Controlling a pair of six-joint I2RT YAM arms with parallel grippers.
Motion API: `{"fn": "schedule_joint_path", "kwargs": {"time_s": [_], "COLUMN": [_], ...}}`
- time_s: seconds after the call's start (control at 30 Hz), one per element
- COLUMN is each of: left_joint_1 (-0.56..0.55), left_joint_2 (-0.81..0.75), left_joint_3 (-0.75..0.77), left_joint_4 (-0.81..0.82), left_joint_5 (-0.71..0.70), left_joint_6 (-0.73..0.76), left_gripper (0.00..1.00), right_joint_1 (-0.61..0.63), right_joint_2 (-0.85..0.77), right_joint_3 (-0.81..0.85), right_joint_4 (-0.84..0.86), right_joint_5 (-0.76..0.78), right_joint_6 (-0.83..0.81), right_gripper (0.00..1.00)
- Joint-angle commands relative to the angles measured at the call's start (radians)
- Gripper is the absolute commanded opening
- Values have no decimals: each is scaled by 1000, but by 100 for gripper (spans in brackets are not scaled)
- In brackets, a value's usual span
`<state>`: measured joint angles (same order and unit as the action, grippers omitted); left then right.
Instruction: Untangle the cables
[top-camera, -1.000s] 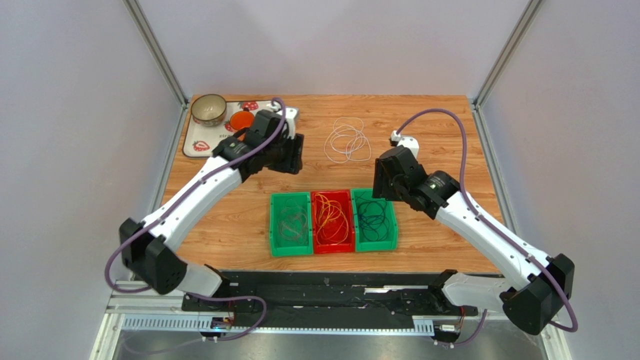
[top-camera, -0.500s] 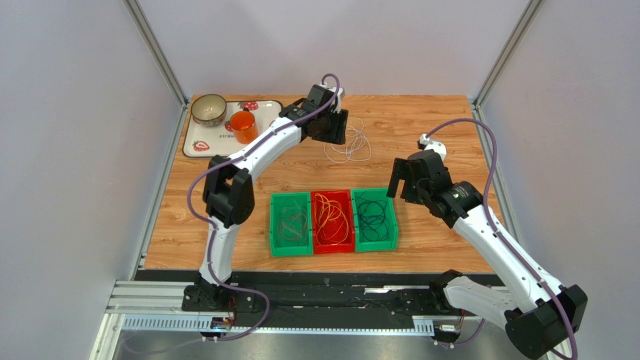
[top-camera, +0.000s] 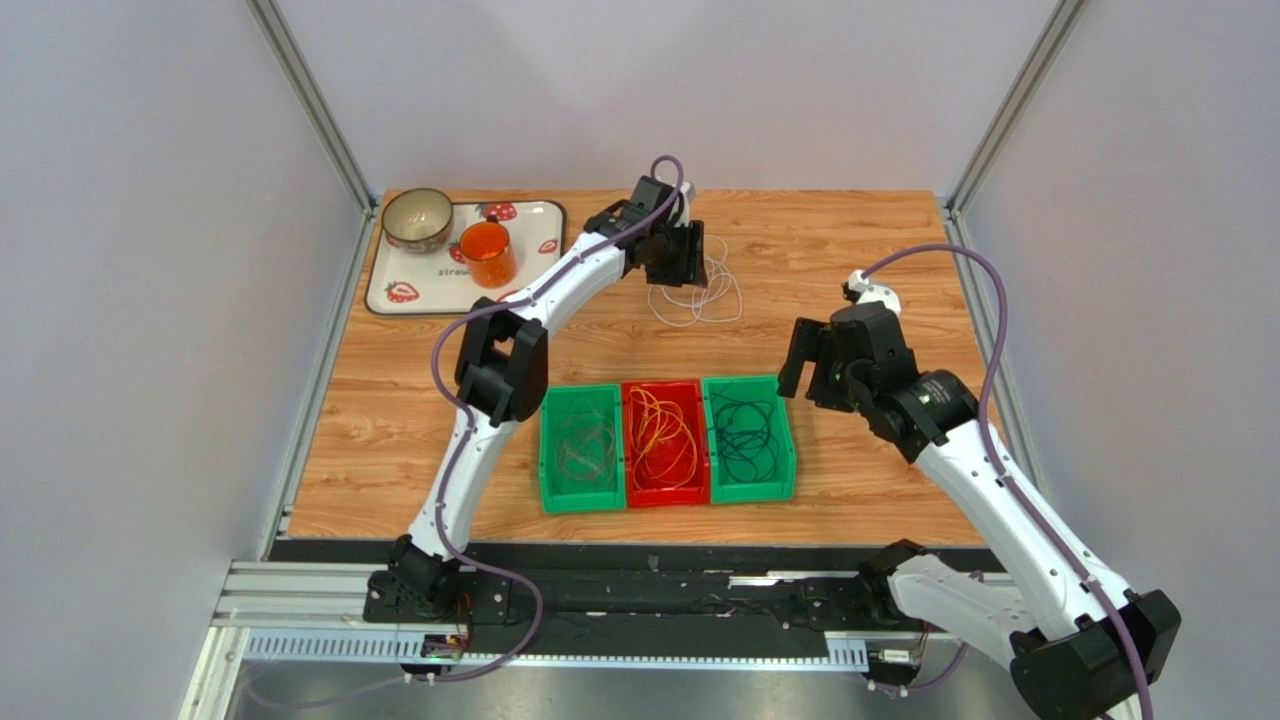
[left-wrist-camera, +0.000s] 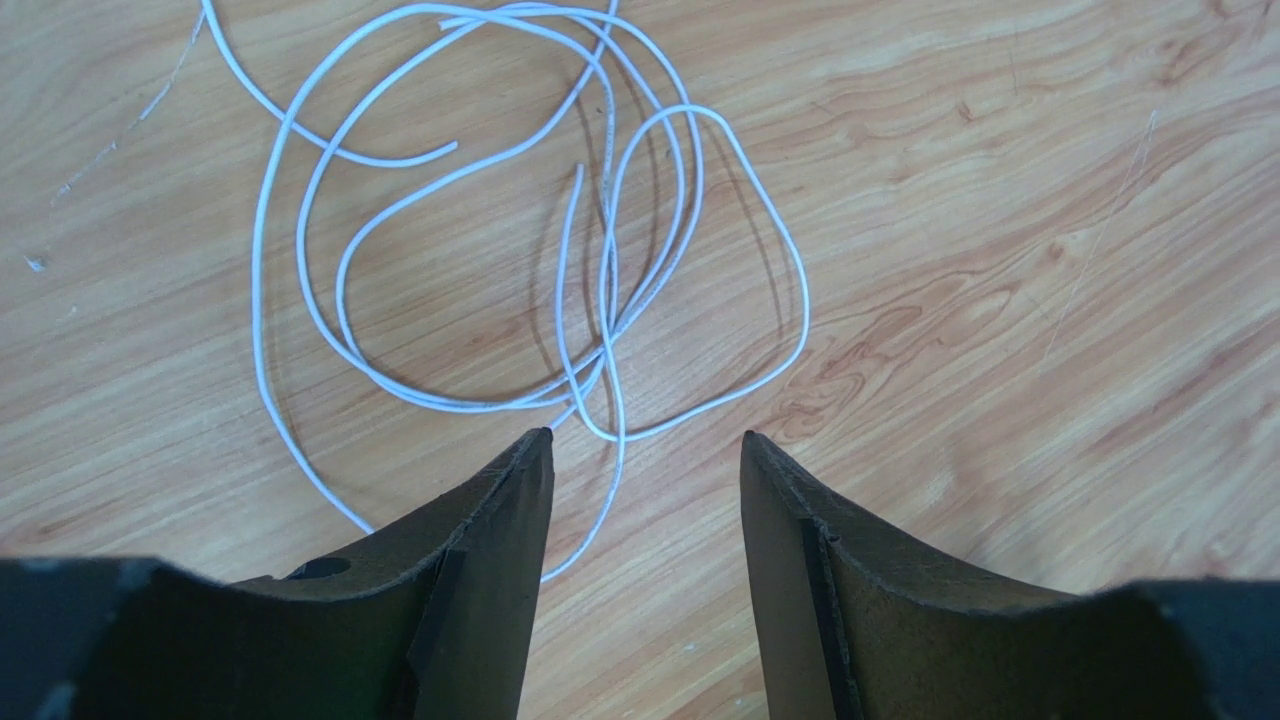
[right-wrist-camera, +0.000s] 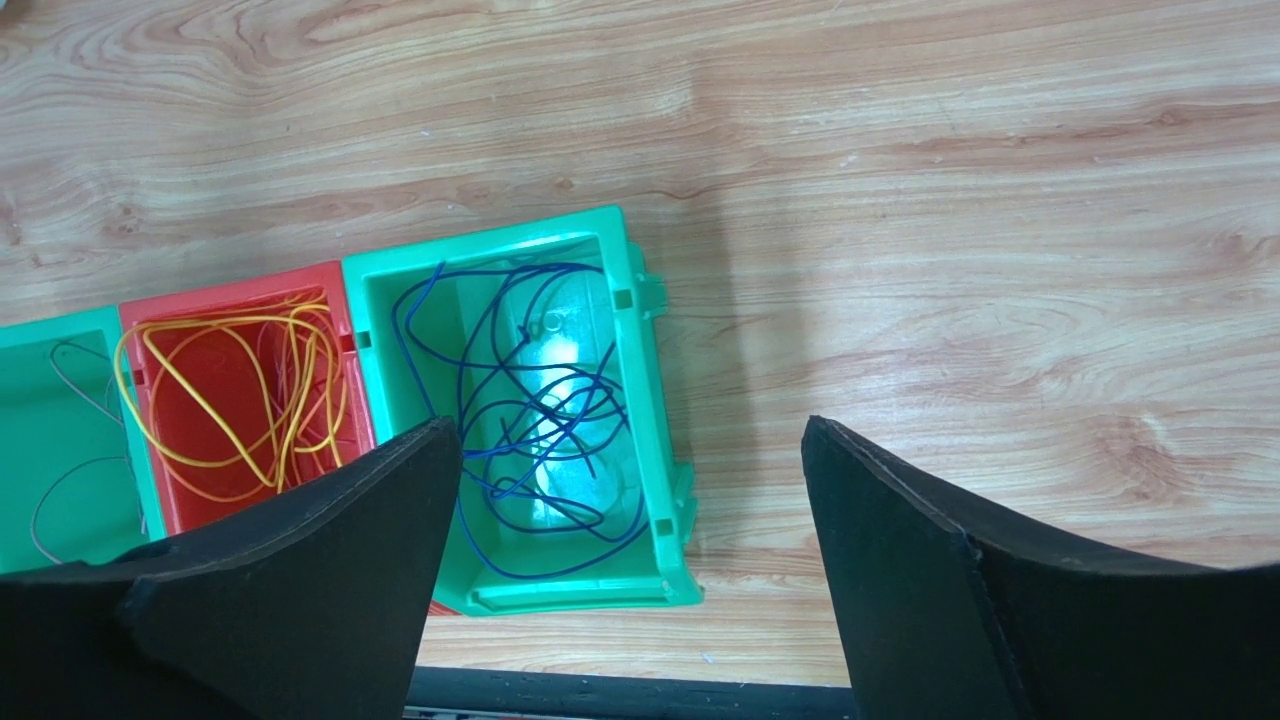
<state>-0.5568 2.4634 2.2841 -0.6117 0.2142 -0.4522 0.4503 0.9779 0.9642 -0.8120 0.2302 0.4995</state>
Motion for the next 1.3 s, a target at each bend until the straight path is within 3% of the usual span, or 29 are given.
{"fn": "schedule_joint_path", "kwargs": {"time_s": [0.0,0.8,0.9,1.0,1.1,1.27], "left_joint_1": [20,31,21,20,20,14], "left_joint_2": [20,160,158,157,140,34], "left_joint_3": [9,43,40,38,35,32], "left_joint_4": [76,145,161,161,162,142], "left_joint_5": [82,88,80,83,79,54], "left_joint_6": [-120,-457,-467,-473,-467,-404], "left_gripper": [57,48,40,26,3,0], "right_joint_1": [-1,-1,-1,-1,-2,-1], "right_joint_2": [4,-28,-31,-31,-30,-24], "right_joint_3": [5,5,4,7,11,24], "right_joint_4": [42,24,19,13,11,11], "right_joint_5": [-37,-62,-55,-54,-54,-65], "right_joint_6": [-13,-22,-26,-27,-26,-16], "right_gripper": [87,84,84,84,84,83]}}
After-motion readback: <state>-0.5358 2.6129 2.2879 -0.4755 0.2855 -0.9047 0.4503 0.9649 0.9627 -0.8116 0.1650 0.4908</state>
